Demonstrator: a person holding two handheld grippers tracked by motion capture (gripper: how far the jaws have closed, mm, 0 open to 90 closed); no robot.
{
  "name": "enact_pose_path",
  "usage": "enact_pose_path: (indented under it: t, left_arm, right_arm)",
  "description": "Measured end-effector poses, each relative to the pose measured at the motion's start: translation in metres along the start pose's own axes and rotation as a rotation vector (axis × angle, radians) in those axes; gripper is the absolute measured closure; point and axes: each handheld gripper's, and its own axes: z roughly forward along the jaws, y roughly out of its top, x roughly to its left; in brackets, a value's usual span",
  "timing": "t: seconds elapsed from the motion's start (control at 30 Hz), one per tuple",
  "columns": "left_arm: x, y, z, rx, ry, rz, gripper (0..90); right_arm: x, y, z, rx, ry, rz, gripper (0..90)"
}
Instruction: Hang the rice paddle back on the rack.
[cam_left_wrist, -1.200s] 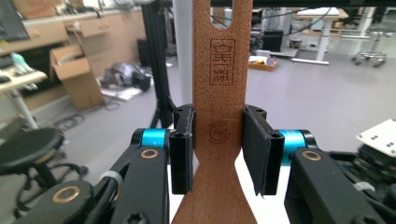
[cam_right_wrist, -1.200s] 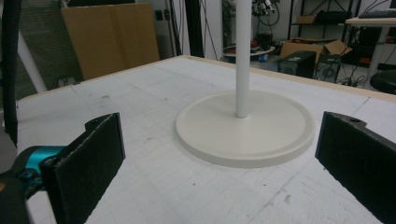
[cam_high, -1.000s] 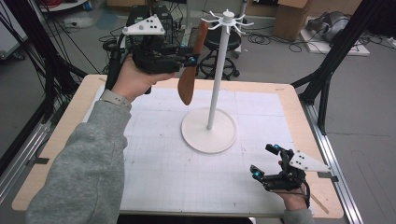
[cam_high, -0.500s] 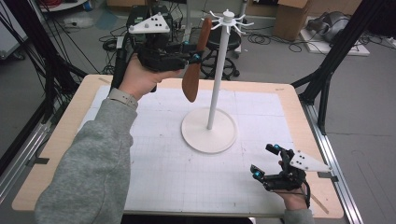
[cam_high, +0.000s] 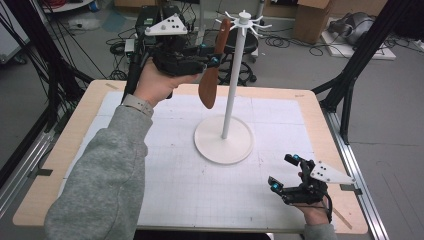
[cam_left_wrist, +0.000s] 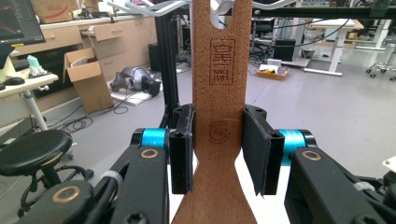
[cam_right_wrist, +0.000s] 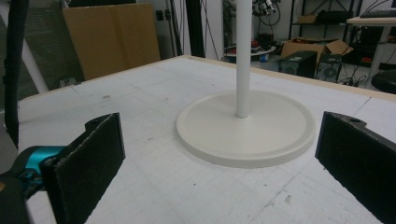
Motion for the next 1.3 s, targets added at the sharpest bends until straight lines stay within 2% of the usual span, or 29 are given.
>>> enact_pose_path:
  t: [0.07,0.43,0.77,0.93,0.97,1.0,1.1,1.17,1.3]
  left_arm:
    - [0.000,-0.001,0.001,-0.004,0.003,-0.010,65.2]
    - [0.000,-0.004,0.006,0.031,0.007,0.002,65.2]
    - [0.001,-0.007,0.007,0.027,0.007,-0.006,65.2]
    - [-0.001,-0.008,0.007,0.025,0.024,0.000,64.4]
    - [-0.001,-0.008,0.008,0.024,0.029,0.003,62.2]
    - [-0.001,-0.009,0.008,0.034,0.033,0.006,55.6]
    - [0.000,-0.012,0.005,0.053,0.029,0.001,51.5]
    - [0.000,-0.014,0.002,0.054,0.012,0.000,48.1]
    - [-0.005,-0.023,-0.005,0.054,-0.041,0.009,34.4]
  right_arm:
    - [0.000,0.000,0.000,-0.001,-0.001,-0.001,0.0]
    - [0.000,0.000,0.000,-0.001,0.000,-0.002,0.0]
    - [0.000,0.000,0.000,0.004,0.001,0.000,0.0]
    - [0.000,-0.001,0.001,0.010,0.003,-0.003,0.0]
    - [0.000,-0.001,0.001,0.009,0.002,-0.003,0.0]
    - [0.001,-0.001,0.001,0.010,0.004,0.000,0.0]
    - [0.000,-0.001,0.001,0.010,0.002,-0.004,0.0]
    - [0.000,-0.001,0.001,0.008,0.003,-0.005,0.0]
    - [0.000,-0.001,0.001,0.009,-0.001,-0.004,0.0]
